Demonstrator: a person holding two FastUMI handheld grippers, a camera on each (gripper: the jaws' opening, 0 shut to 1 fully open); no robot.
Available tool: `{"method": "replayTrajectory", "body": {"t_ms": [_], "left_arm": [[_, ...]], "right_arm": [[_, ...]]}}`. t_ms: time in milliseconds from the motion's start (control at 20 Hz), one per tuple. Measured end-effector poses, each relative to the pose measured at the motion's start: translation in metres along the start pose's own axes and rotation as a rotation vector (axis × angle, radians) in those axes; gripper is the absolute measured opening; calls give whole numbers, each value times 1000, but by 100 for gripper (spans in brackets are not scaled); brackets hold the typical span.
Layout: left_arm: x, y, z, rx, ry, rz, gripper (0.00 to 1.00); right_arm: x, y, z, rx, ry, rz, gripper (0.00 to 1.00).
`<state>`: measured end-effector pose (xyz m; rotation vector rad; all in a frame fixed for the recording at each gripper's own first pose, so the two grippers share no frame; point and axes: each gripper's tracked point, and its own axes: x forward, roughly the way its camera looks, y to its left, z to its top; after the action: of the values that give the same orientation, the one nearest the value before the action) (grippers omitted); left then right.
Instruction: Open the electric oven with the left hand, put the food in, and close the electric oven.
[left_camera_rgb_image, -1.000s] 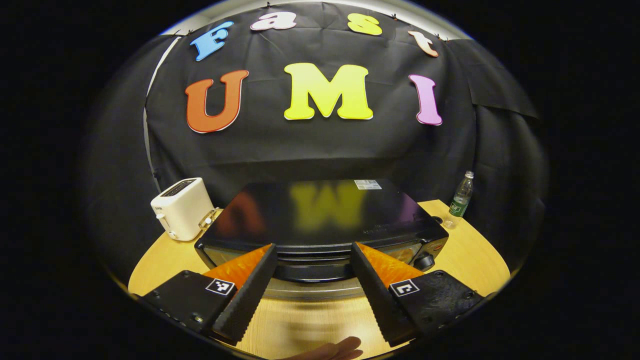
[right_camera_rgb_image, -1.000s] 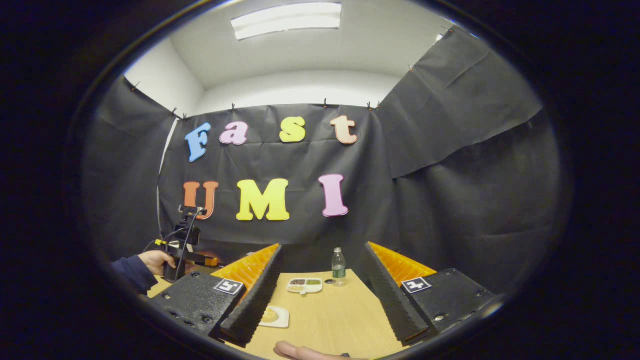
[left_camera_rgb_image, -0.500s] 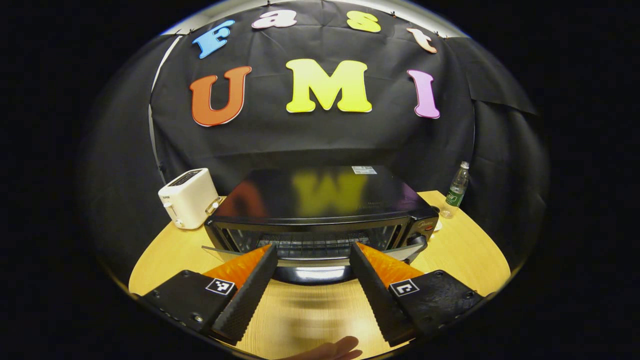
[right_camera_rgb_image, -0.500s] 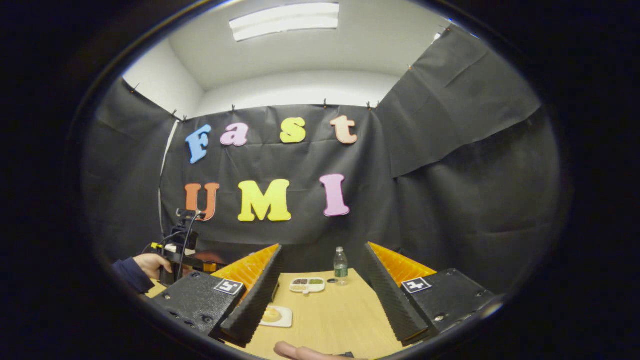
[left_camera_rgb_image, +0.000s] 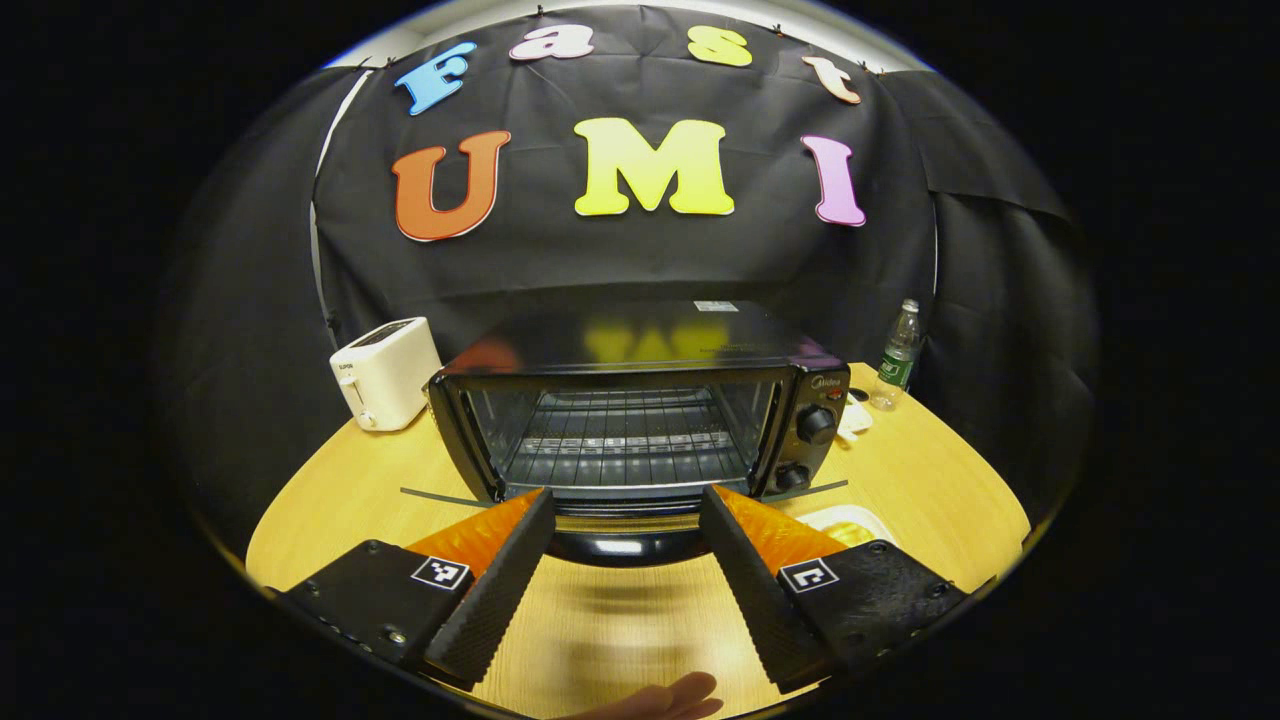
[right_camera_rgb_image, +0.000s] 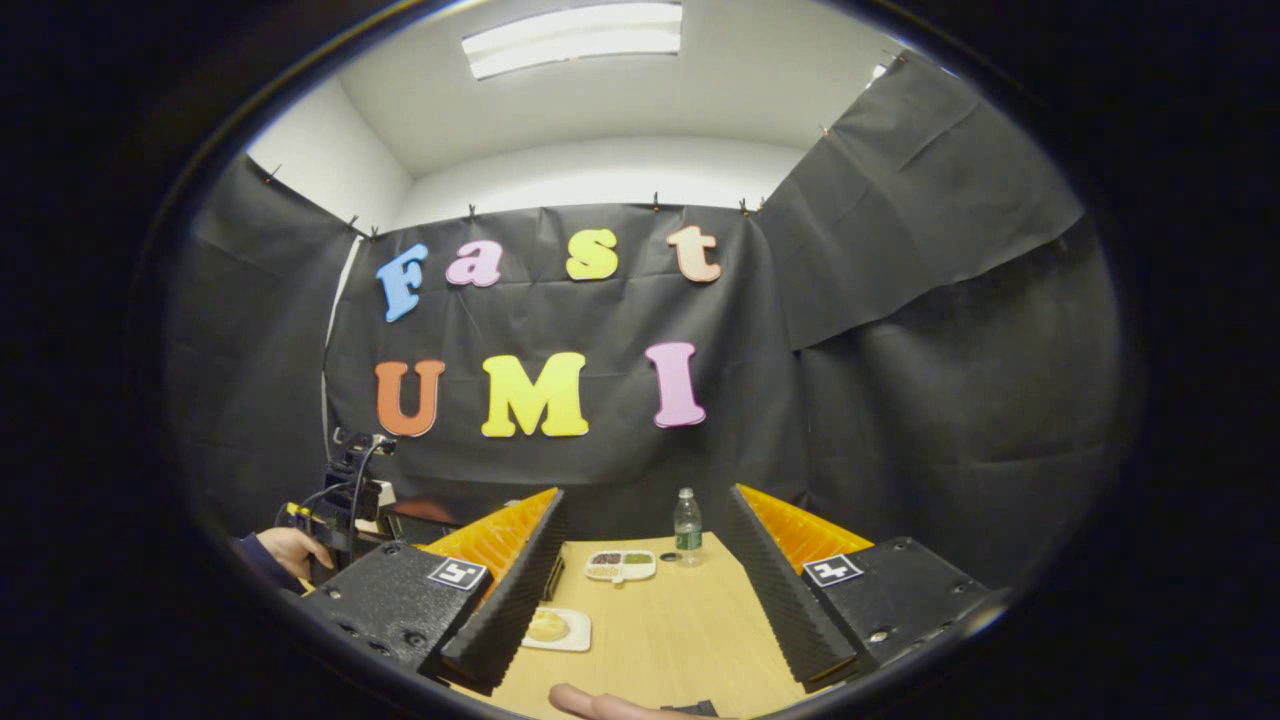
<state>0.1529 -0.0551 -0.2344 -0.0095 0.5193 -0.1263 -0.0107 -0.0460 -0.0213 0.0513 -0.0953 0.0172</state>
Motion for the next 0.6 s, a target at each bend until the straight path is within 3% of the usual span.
{"method": "replayTrajectory", "body": {"t_ms": [400,600], "left_arm": [[-15,-2,-41,0,-12,0,100],[-19,-3,-62,-7,-31,4,96]], "right_arm": [[3,12,-9,-18,26,11,96],[6,14,-14,-24,40,11,96]]}}
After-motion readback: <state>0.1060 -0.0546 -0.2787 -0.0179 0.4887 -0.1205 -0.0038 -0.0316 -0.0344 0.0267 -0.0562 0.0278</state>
